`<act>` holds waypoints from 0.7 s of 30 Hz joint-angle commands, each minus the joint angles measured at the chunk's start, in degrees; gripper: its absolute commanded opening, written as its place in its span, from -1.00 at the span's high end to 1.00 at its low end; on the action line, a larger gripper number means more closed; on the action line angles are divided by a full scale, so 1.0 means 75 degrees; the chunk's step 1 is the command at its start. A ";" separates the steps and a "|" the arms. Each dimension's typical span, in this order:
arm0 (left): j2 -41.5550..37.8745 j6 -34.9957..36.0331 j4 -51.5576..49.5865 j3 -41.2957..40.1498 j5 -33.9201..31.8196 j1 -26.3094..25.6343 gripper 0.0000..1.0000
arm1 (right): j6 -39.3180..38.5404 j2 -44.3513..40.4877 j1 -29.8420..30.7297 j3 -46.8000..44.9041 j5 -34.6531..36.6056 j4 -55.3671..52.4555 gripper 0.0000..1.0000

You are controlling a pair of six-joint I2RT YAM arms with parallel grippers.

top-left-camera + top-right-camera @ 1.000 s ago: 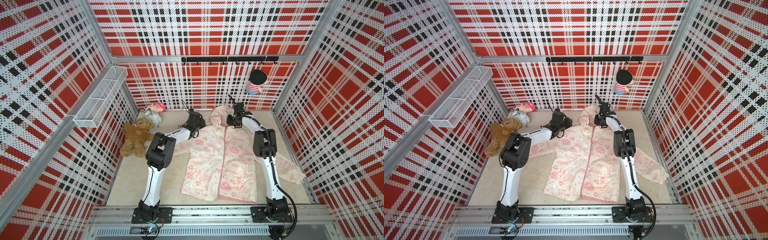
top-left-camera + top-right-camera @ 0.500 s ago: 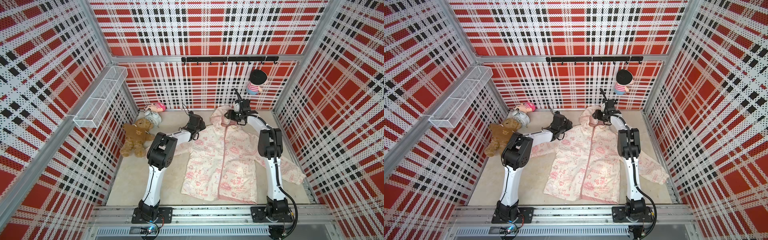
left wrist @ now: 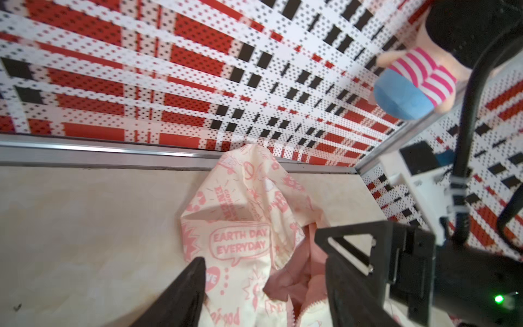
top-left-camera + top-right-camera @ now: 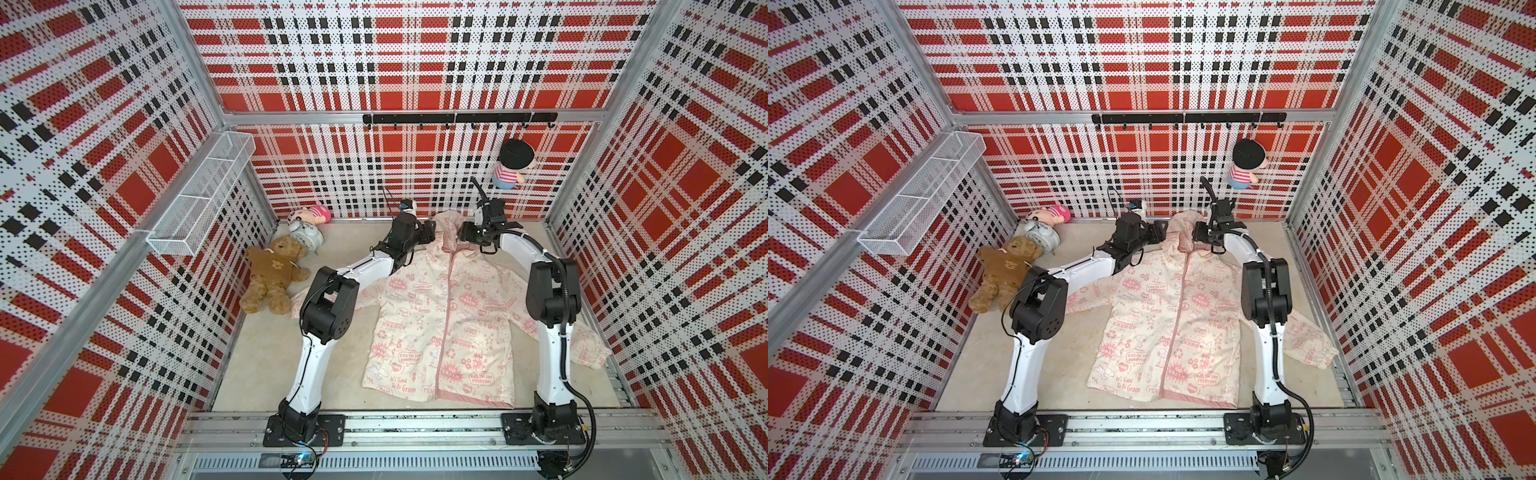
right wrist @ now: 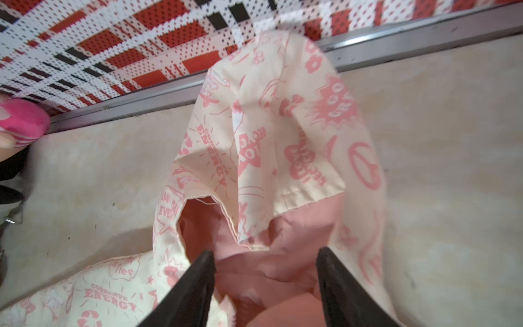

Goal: Unzip the jacket
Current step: Smooth out the jacket at the center of the board.

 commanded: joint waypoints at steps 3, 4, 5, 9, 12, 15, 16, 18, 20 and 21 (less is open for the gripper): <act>0.0635 0.1522 -0.0371 0.0948 0.0273 -0.0003 -0.33 | 0.0037 -0.1088 -0.0215 -0.0809 0.0951 0.0562 -0.17; 0.0887 0.1599 -0.0753 0.1431 0.0359 -0.0036 -0.31 | 0.0032 -0.1150 -0.0227 -0.0912 0.1021 0.0602 -0.14; 0.1147 0.1647 -0.1133 0.1918 0.0300 -0.0075 -0.30 | 0.0018 -0.1168 -0.0233 -0.0951 0.1062 0.0607 -0.13; 0.2517 0.1400 -0.2439 0.4082 0.0287 -0.0190 -0.21 | -0.0025 -0.1073 -0.0235 -0.1097 0.0777 0.0596 -0.04; 0.3209 0.0610 -0.2702 0.4853 0.0442 -0.0115 -0.02 | 0.0028 -0.1020 -0.0236 -0.1302 0.0537 0.0692 0.08; 0.3477 -0.0212 -0.2396 0.4845 0.0774 0.0029 0.18 | 0.0132 -0.1008 -0.0244 -0.1556 0.0308 0.0969 0.20; 0.3559 -0.0369 -0.2270 0.4861 0.0941 0.0052 0.18 | 0.0164 -0.0966 -0.0239 -0.1586 0.0236 0.1026 0.23; 0.3787 -0.0642 -0.2088 0.5018 0.1170 0.0068 0.19 | 0.0253 -0.0857 -0.0244 -0.1625 0.0068 0.1090 0.31; 0.3998 -0.0810 -0.1846 0.5195 0.1409 0.0056 0.22 | 0.0343 -0.0826 -0.0229 -0.1749 -0.0140 0.1242 0.35; 0.4068 -0.0879 -0.1760 0.5287 0.1444 0.0054 0.24 | 0.0391 -0.0835 -0.0213 -0.1849 -0.0183 0.1305 0.37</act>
